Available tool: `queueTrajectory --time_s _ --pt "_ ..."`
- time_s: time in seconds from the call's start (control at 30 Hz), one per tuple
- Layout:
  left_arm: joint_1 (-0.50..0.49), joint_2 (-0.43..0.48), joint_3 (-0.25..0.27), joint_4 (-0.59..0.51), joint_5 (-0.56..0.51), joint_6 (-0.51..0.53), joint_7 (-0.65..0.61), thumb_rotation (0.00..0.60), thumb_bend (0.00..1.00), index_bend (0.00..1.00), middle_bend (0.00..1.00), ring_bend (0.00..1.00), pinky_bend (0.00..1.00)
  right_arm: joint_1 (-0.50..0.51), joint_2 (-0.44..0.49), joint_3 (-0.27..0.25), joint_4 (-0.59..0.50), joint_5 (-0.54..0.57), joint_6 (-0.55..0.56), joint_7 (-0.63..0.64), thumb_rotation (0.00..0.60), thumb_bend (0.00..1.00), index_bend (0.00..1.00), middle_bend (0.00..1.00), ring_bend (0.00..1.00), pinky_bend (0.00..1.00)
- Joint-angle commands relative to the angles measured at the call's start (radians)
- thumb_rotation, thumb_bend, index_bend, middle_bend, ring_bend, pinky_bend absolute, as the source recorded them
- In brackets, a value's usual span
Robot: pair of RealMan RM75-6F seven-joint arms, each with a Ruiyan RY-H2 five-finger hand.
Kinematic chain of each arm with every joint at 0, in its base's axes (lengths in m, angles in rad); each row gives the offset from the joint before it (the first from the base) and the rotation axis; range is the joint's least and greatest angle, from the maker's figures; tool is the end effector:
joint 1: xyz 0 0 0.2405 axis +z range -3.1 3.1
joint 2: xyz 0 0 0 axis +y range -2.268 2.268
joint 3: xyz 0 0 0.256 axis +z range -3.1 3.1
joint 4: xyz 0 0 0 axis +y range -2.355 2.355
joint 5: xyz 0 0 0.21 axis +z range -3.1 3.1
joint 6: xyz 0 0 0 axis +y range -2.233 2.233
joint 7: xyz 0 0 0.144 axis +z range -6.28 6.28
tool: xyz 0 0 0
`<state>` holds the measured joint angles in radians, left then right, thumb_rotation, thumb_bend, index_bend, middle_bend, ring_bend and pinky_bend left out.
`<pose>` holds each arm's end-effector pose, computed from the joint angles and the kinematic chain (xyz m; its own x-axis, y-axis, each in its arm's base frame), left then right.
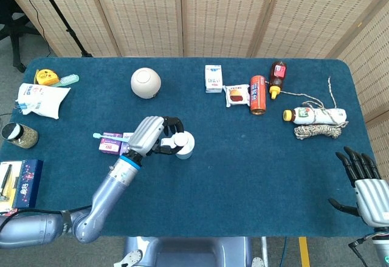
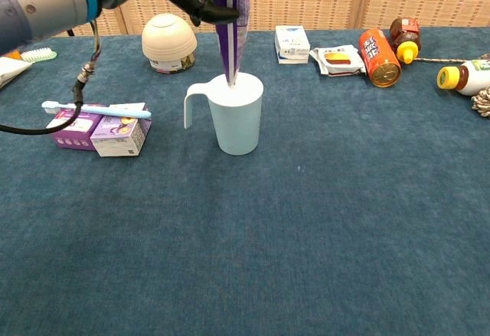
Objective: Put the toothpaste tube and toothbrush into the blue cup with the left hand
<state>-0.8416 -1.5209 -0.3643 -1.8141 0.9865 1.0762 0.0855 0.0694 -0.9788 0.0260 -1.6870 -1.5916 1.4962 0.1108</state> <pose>-0.0286 0.3338 0.0231 -0.1391 0.3443 0.9285 0.8976 -0.3522 0.2651 -0.2977 -0.1703 0.1889 0.3607 -0.0261 0.9323 -0.9302 -0.0830 0.3575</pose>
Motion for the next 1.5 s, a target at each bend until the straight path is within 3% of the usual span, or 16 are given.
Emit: queueTrajectory --time_s 0.03,0.27,0.43,0.67,0.83,0.97,1.1,1.2,1.5 --pt "-0.020 -0.044 -0.004 0.037 -0.034 0.018 0.029 0.600 0.32 0.60 0.56 0.49 0.53 0.000 0.000 0.002 0.002 0.005 -0.001 0.003 0.600 0.00 0.00 0.00 0.00 0.00" --pt "-0.030 -0.102 -0.002 0.101 -0.066 0.016 0.024 0.600 0.32 0.60 0.56 0.49 0.53 0.005 -0.001 0.003 0.002 0.012 -0.013 0.006 0.600 0.00 0.00 0.00 0.00 0.00" --pt "-0.030 -0.154 -0.002 0.165 -0.036 -0.003 -0.047 0.600 0.32 0.59 0.56 0.48 0.53 0.008 0.000 0.001 0.001 0.012 -0.019 0.010 0.600 0.00 0.00 0.00 0.00 0.00" --pt "-0.034 -0.221 0.024 0.257 -0.046 -0.017 -0.042 0.600 0.32 0.53 0.52 0.44 0.52 0.013 -0.004 0.002 0.004 0.019 -0.031 0.004 0.600 0.00 0.00 0.00 0.00 0.00" --pt "-0.033 -0.265 0.036 0.308 -0.043 -0.015 -0.032 0.600 0.31 0.45 0.40 0.26 0.35 0.016 -0.006 -0.001 0.003 0.018 -0.039 0.000 0.600 0.00 0.00 0.00 0.00 0.00" --pt "-0.029 -0.279 0.037 0.322 -0.026 -0.009 -0.040 0.600 0.31 0.37 0.20 0.08 0.17 0.017 -0.007 -0.001 0.003 0.018 -0.040 -0.001 0.600 0.00 0.00 0.00 0.00 0.00" --pt "-0.023 -0.287 0.041 0.329 -0.004 -0.005 -0.047 0.600 0.31 0.25 0.02 0.00 0.08 0.018 -0.007 -0.001 0.003 0.019 -0.042 -0.002 0.600 0.00 0.00 0.00 0.00 0.00" --pt "-0.015 -0.283 0.038 0.319 0.021 0.005 -0.064 0.600 0.31 0.15 0.00 0.00 0.06 0.017 -0.007 -0.001 0.003 0.018 -0.040 -0.002 0.600 0.00 0.00 0.00 0.00 0.00" --pt "0.040 -0.218 0.055 0.223 0.126 0.093 -0.064 0.600 0.31 0.07 0.00 0.00 0.01 0.015 -0.006 -0.003 0.001 0.014 -0.034 -0.003 0.600 0.00 0.00 0.00 0.00 0.00"
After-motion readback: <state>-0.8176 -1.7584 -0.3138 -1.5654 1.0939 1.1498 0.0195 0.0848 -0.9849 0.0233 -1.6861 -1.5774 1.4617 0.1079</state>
